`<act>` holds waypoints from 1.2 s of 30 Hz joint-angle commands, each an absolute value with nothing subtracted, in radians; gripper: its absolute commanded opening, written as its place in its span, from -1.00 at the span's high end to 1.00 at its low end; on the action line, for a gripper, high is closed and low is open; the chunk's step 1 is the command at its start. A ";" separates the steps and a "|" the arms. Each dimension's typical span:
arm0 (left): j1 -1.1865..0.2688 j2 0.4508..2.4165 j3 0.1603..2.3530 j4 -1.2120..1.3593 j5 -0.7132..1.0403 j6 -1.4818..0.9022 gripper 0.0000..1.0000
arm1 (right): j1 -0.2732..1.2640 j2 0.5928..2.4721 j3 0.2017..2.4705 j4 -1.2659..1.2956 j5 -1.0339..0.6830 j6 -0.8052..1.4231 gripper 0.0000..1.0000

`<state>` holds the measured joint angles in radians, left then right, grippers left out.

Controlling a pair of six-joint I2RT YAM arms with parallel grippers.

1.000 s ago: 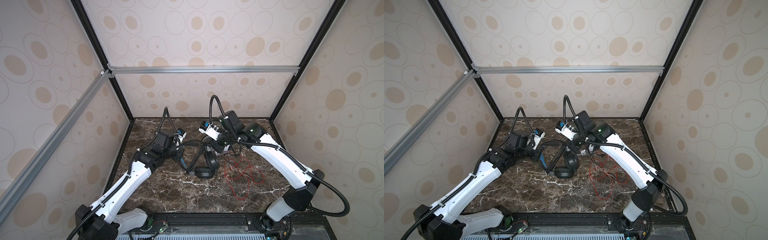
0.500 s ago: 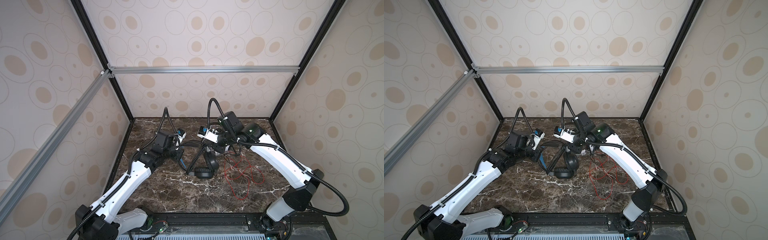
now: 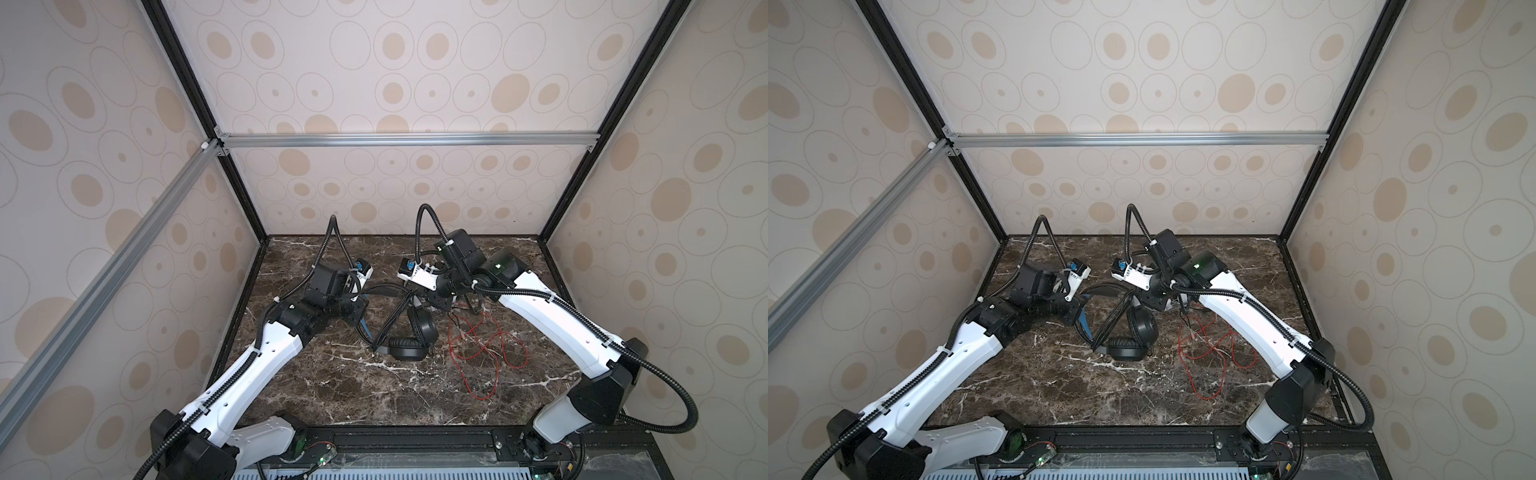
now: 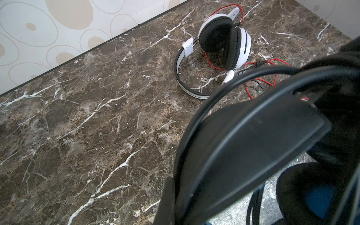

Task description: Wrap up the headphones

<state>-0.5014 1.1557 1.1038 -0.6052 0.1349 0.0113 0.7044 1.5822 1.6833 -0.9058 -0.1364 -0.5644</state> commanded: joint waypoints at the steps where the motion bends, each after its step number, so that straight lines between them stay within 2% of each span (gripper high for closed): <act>1: -0.506 1.118 1.152 -0.655 0.224 0.057 1.00 | 0.635 1.593 1.700 -0.894 0.036 -0.557 0.79; 11: -0.508 1.106 1.160 -0.661 0.224 0.047 1.00 | 0.620 1.621 1.660 -0.844 -0.008 -0.507 0.63; 23: -0.509 1.120 1.173 -0.647 0.233 0.032 1.00 | 0.619 1.558 1.525 -0.756 -0.090 -0.460 0.72; 36: -0.511 1.134 1.189 -0.644 0.238 0.034 1.00 | 0.619 1.691 1.607 -0.823 -0.073 -0.332 0.78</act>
<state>-0.5011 1.1606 1.1061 -0.6502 0.1234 0.0120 0.6598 1.6581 1.5955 -0.7994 -0.1658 -0.3710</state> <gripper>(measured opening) 0.067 0.113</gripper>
